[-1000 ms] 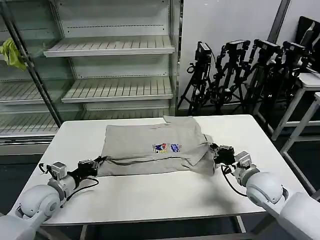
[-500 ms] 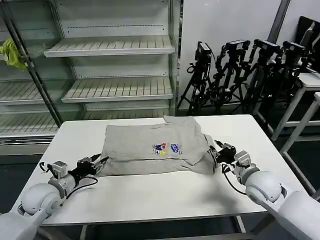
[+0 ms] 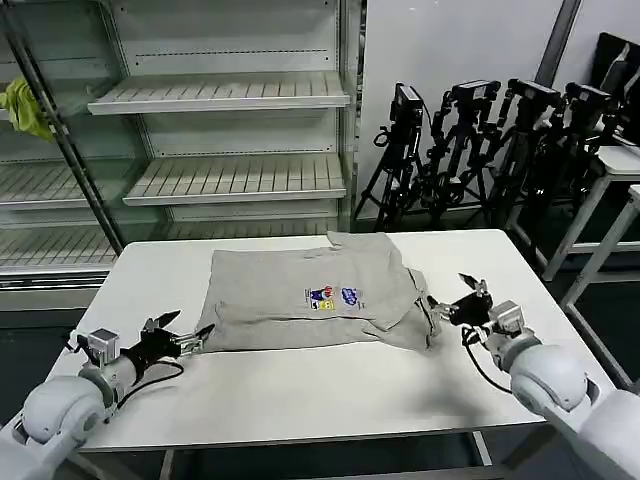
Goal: Fold and organize the clothes.
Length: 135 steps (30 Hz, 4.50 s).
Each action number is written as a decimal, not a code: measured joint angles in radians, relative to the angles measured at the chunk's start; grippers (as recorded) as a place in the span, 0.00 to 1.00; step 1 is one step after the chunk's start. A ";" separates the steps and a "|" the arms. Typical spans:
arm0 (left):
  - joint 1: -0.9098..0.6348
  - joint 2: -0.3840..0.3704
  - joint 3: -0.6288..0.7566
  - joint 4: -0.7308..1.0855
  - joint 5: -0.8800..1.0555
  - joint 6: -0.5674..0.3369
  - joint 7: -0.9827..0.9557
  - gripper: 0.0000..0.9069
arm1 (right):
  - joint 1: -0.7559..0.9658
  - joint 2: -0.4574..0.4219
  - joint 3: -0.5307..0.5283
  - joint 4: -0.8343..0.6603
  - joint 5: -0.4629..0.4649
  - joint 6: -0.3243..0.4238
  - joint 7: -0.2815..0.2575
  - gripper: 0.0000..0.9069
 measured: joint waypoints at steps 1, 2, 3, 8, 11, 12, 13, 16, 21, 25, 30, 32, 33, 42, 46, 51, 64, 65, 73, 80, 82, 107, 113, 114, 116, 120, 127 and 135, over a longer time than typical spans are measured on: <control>0.004 -0.001 0.000 -0.002 -0.002 0.002 -0.001 1.00 | -0.022 -0.001 0.011 0.011 0.001 -0.002 0.001 1.00; 0.008 -0.002 0.000 -0.004 -0.003 0.005 -0.001 1.00 | -0.040 -0.001 0.020 0.019 0.001 -0.004 0.003 1.00; 0.012 -0.004 0.000 -0.006 -0.005 0.007 -0.001 1.00 | -0.057 -0.001 0.028 0.026 0.001 -0.005 0.004 1.00; 0.023 -0.016 -0.001 -0.009 -0.006 0.011 -0.001 1.00 | -0.114 0.010 0.051 0.047 -0.003 -0.009 0.007 1.00; 0.024 -0.024 -0.002 -0.008 -0.007 0.013 -0.001 1.00 | -0.132 0.026 0.056 0.047 -0.013 -0.009 0.006 1.00; 0.024 -0.026 -0.002 -0.007 -0.007 0.014 -0.001 1.00 | -0.135 0.033 0.056 0.045 -0.016 -0.008 0.005 1.00; 0.023 -0.028 -0.002 -0.006 -0.007 0.014 -0.001 1.00 | -0.139 0.040 0.056 0.042 -0.021 -0.007 0.003 1.00; 0.021 -0.033 -0.001 -0.003 -0.007 0.015 0.001 1.00 | -0.145 0.059 0.055 0.030 -0.032 -0.004 0.000 1.00; 0.024 -0.039 0.002 0.002 -0.004 0.016 0.004 1.00 | -0.146 0.096 0.044 -0.001 -0.056 0.006 -0.007 1.00; 0.025 -0.041 0.003 0.005 -0.002 0.016 0.008 1.00 | -0.143 0.127 0.032 -0.031 -0.075 0.014 -0.014 1.00; 0.026 -0.043 0.005 0.009 0.005 0.013 0.013 1.00 | -0.135 0.161 0.015 -0.070 -0.099 0.024 -0.022 0.89; 0.026 -0.044 0.005 0.009 0.006 0.012 0.014 1.00 | -0.132 0.172 0.010 -0.083 -0.107 0.031 -0.024 0.81; 0.026 -0.044 0.005 0.009 0.008 0.012 0.015 1.00 | -0.130 0.177 0.009 -0.088 -0.112 0.033 -0.026 0.78; 0.030 -0.044 0.004 0.009 0.016 0.008 0.022 0.59 | -0.136 0.197 0.006 -0.111 -0.141 0.048 -0.036 0.38; 0.032 -0.044 0.003 0.009 0.020 0.005 0.026 0.17 | -0.142 0.201 0.009 -0.113 -0.148 0.052 -0.038 0.23; 0.034 -0.045 0.002 0.010 0.027 -0.001 0.032 0.13 | -0.146 0.210 0.008 -0.117 -0.157 0.056 -0.038 0.04; 0.041 -0.044 -0.001 0.009 0.041 -0.013 0.042 0.07 | -0.156 0.216 0.016 -0.120 -0.167 0.064 -0.044 0.00; 0.042 -0.043 -0.001 0.009 0.042 -0.014 0.043 0.07 | -0.157 0.215 0.017 -0.119 -0.167 0.064 -0.045 0.00; 0.055 -0.028 -0.010 0.003 0.043 -0.021 0.050 0.07 | -0.176 0.187 0.035 -0.100 -0.150 0.064 -0.051 0.00; 0.070 -0.011 -0.017 -0.009 0.038 -0.023 0.050 0.07 | -0.195 0.150 0.054 -0.067 -0.124 0.048 -0.044 0.00; 0.076 -0.004 -0.021 -0.016 0.033 -0.021 0.049 0.07 | -0.204 0.132 0.063 -0.050 -0.110 0.042 -0.039 0.00; 0.356 0.226 -0.189 -0.162 -0.089 0.014 0.024 0.07 | -0.570 -0.126 0.423 0.166 0.058 -0.004 -0.014 0.00; 0.452 0.272 -0.255 -0.188 -0.113 0.025 0.020 0.07 | -0.657 -0.166 0.489 0.184 0.077 -0.025 -0.014 0.00; 0.473 0.279 -0.272 -0.193 -0.117 0.025 0.020 0.07 | -0.669 -0.171 0.495 0.185 0.079 -0.028 -0.014 0.00; 0.514 0.290 -0.305 -0.202 -0.123 0.027 0.021 0.07 | -0.689 -0.180 0.506 0.186 0.083 -0.034 -0.015 0.00; 0.600 0.298 -0.379 -0.221 -0.132 0.032 0.022 0.07 | -0.718 -0.196 0.524 0.191 0.089 -0.044 -0.017 0.00; 0.748 0.301 -0.513 -0.260 -0.148 0.047 0.023 0.07 | -0.748 -0.221 0.548 0.198 0.098 -0.057 -0.021 0.00; 0.875 0.298 -0.646 -0.298 -0.162 0.052 0.016 0.13 | -0.764 -0.221 0.556 0.200 0.096 -0.063 -0.023 0.00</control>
